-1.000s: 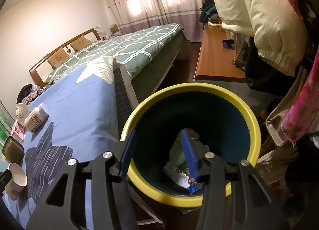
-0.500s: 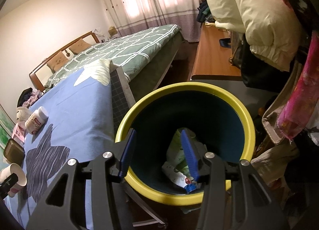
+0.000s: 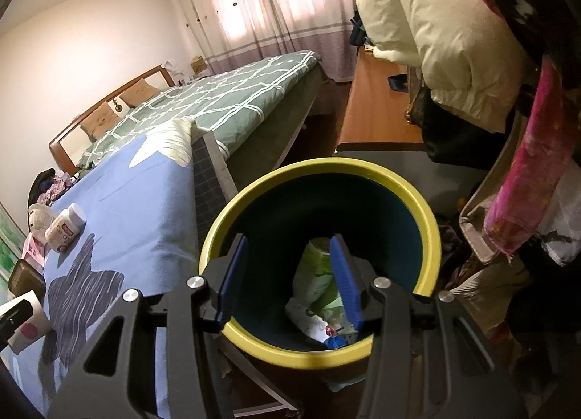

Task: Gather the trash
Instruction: 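Carry the white paper cup to the yellow bin and release it with the left gripper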

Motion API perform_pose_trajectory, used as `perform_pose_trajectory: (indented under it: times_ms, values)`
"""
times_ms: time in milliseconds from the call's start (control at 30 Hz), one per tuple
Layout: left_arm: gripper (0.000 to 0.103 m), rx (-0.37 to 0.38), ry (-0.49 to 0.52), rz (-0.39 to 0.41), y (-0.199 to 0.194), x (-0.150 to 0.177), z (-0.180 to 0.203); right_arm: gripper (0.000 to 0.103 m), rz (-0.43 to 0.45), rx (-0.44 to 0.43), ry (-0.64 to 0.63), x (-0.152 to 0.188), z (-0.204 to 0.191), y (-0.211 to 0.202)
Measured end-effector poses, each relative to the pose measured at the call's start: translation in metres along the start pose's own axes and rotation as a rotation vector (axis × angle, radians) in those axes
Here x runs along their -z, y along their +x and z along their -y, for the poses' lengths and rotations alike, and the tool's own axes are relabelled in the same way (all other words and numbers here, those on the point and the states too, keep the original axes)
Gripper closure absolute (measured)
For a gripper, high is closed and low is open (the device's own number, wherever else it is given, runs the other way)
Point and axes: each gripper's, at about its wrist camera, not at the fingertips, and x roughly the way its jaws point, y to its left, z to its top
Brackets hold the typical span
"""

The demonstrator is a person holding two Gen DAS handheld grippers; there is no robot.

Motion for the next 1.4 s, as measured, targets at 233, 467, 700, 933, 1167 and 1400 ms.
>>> perform_pose_trajectory:
  times_ms: [233, 467, 700, 933, 1167, 1400]
  values:
    - [0.101, 0.034, 0.071, -0.006, 0.009, -0.002, 0.018, 0.058, -0.001, -0.001, 0.014, 0.001, 0.007, 0.002]
    - [0.101, 0.099, 0.164, 0.062, 0.002, -0.021, 0.054, 0.058, 0.026, 0.030, 0.026, 0.000, 0.024, -0.015]
    - [0.101, 0.224, 0.292, 0.093, 0.009, -0.062, 0.119, 0.058, 0.058, 0.107, 0.013, 0.006, 0.042, -0.041]
    - [0.101, 0.349, 0.410, -0.010, 0.056, -0.085, 0.204, 0.058, 0.087, 0.160, 0.004, 0.009, 0.057, -0.069]
    - [0.101, 0.407, 0.431, -0.146, 0.114, -0.080, 0.250, 0.058, 0.085, 0.176, 0.015, 0.011, 0.070, -0.075]
    - [0.023, 0.388, 0.428, -0.221, 0.150, -0.074, 0.261, 0.058, 0.075, 0.173, 0.009, 0.011, 0.066, -0.073]
